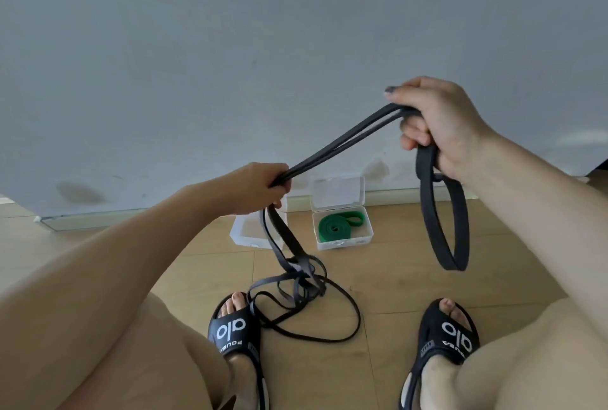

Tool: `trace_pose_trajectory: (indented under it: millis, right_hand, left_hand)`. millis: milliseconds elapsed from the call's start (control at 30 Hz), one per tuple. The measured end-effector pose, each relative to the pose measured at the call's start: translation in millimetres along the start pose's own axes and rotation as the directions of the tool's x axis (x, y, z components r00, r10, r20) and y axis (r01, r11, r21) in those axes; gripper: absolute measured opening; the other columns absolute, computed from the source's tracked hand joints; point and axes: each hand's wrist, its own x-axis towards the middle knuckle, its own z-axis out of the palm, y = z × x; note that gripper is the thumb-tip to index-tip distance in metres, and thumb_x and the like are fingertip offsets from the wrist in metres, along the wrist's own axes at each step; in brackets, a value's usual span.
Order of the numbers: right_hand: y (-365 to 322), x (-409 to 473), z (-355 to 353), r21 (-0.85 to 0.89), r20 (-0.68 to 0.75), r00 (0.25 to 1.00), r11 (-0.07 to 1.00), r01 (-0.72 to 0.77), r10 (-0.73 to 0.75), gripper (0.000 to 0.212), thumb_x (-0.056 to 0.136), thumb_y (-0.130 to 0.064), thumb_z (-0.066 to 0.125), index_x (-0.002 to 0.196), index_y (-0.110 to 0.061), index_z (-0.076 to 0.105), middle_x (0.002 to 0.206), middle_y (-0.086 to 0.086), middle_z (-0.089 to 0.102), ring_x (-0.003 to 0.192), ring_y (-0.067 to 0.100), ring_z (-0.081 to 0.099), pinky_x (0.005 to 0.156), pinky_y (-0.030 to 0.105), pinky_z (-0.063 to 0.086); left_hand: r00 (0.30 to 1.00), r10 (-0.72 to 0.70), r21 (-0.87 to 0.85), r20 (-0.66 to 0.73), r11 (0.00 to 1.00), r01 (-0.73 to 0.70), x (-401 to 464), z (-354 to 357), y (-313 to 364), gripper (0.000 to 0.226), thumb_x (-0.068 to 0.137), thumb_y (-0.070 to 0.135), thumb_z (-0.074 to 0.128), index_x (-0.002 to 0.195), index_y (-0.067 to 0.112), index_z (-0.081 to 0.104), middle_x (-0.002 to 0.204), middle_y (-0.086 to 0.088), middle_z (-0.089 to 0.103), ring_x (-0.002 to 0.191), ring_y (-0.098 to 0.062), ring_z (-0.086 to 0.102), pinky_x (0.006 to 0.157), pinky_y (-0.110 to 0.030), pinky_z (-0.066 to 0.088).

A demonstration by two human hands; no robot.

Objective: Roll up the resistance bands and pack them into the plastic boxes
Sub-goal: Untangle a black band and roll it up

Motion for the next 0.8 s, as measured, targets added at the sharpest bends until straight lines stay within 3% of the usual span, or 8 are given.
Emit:
trace_pose_trajectory:
  millis: [133, 267, 367, 433, 567, 667, 733, 800]
  right_hand:
    - [25.2, 9.1, -13.6, -0.403, 0.009, 0.984, 0.901, -0.161, 0.179, 0.025, 0.100, -0.021, 0.044, 0.086, -0.009, 0.060, 0.053, 0.003, 0.043, 0.041, 0.018, 0.041, 0.053, 0.033, 0.046]
    - [40.3, 4.4, -12.0, -0.578, 0.270, 0.801, 0.755, -0.309, 0.534, 0.045, 0.106, -0.039, 0.035, 0.112, -0.006, 0.066, 0.098, 0.019, 0.074, 0.080, 0.031, 0.070, 0.087, 0.048, 0.057]
    - [38.8, -1.2, 3.6, -0.516, 0.458, 0.729, 0.820, -0.249, 0.509, 0.064, 0.109, -0.053, 0.024, 0.127, -0.006, 0.064, 0.114, 0.016, 0.076, 0.107, 0.032, 0.072, 0.107, 0.051, 0.046]
    - [31.6, -8.9, 22.1, -0.415, 0.525, 0.763, 0.896, -0.158, 0.377, 0.066, 0.109, -0.054, 0.024, 0.122, -0.008, 0.069, 0.112, 0.012, 0.077, 0.113, 0.032, 0.069, 0.111, 0.049, 0.043]
    - [17.2, -25.3, 47.0, -0.177, 0.572, 0.803, 0.981, -0.079, 0.167, 0.060, 0.113, -0.043, 0.021, 0.111, -0.005, 0.067, 0.079, 0.018, 0.065, 0.083, 0.035, 0.068, 0.089, 0.035, 0.054]
    - [12.6, -34.8, 56.2, -0.264, 0.502, 0.847, 0.963, -0.043, 0.176, 0.047, 0.110, -0.043, 0.037, 0.092, -0.006, 0.060, 0.051, 0.005, 0.041, 0.046, 0.022, 0.047, 0.067, 0.038, 0.058]
    - [9.9, -37.2, 58.9, -0.308, 0.444, 0.884, 0.951, 0.001, 0.143, 0.032, 0.106, -0.034, 0.053, 0.087, -0.009, 0.057, 0.048, -0.002, 0.035, 0.041, 0.015, 0.034, 0.050, 0.031, 0.049]
    - [5.5, -35.6, 55.7, -0.336, 0.419, 0.902, 0.941, 0.047, 0.104, 0.027, 0.103, -0.030, 0.061, 0.091, -0.006, 0.061, 0.047, -0.003, 0.034, 0.039, 0.013, 0.031, 0.046, 0.027, 0.042]
  left_hand:
    - [0.976, 0.005, -0.281, -0.218, 0.957, -0.067, -4.8, -11.7, 17.3, 0.018, 0.103, 0.020, 0.047, 0.094, 0.014, 0.061, 0.066, 0.005, 0.063, 0.070, -0.018, 0.067, 0.080, -0.040, 0.059]
    - [0.940, 0.056, -0.390, -0.336, 0.900, -0.193, -15.3, -18.2, 44.3, 0.015, 0.098, 0.008, 0.046, 0.090, 0.007, 0.059, 0.058, 0.009, 0.051, 0.055, -0.011, 0.053, 0.065, -0.027, 0.056]
    - [0.937, 0.137, -0.316, -0.321, 0.917, -0.243, -22.2, -11.8, 65.4, 0.010, 0.096, 0.005, 0.049, 0.092, 0.006, 0.058, 0.068, -0.003, 0.058, 0.054, -0.002, 0.052, 0.053, -0.010, 0.040]
    - [0.928, 0.189, -0.279, -0.320, 0.918, -0.283, -22.7, -6.2, 75.1, 0.010, 0.093, 0.005, 0.050, 0.089, 0.009, 0.059, 0.070, -0.002, 0.059, 0.059, -0.005, 0.052, 0.056, -0.014, 0.040]
    - [0.909, 0.210, -0.280, -0.361, 0.905, -0.320, -19.4, -6.2, 73.8, 0.007, 0.085, 0.008, 0.057, 0.090, 0.012, 0.060, 0.071, -0.001, 0.067, 0.069, -0.017, 0.058, 0.063, -0.029, 0.046]
    - [0.877, 0.219, -0.188, -0.428, 0.928, -0.323, -16.7, -11.0, 59.7, 0.011, 0.086, 0.012, 0.066, 0.086, 0.012, 0.055, 0.065, 0.005, 0.054, 0.060, -0.009, 0.046, 0.057, -0.026, 0.036]
    - [0.898, 0.198, -0.169, -0.394, 0.944, -0.282, -16.1, -10.9, 50.0, 0.017, 0.090, 0.015, 0.068, 0.086, 0.013, 0.052, 0.062, 0.010, 0.046, 0.056, -0.006, 0.042, 0.054, -0.019, 0.033]
    - [0.937, 0.177, -0.150, -0.300, 0.962, -0.230, -14.9, -7.7, 42.9, 0.017, 0.092, 0.017, 0.065, 0.087, 0.017, 0.050, 0.066, 0.009, 0.052, 0.060, -0.006, 0.055, 0.058, -0.023, 0.041]
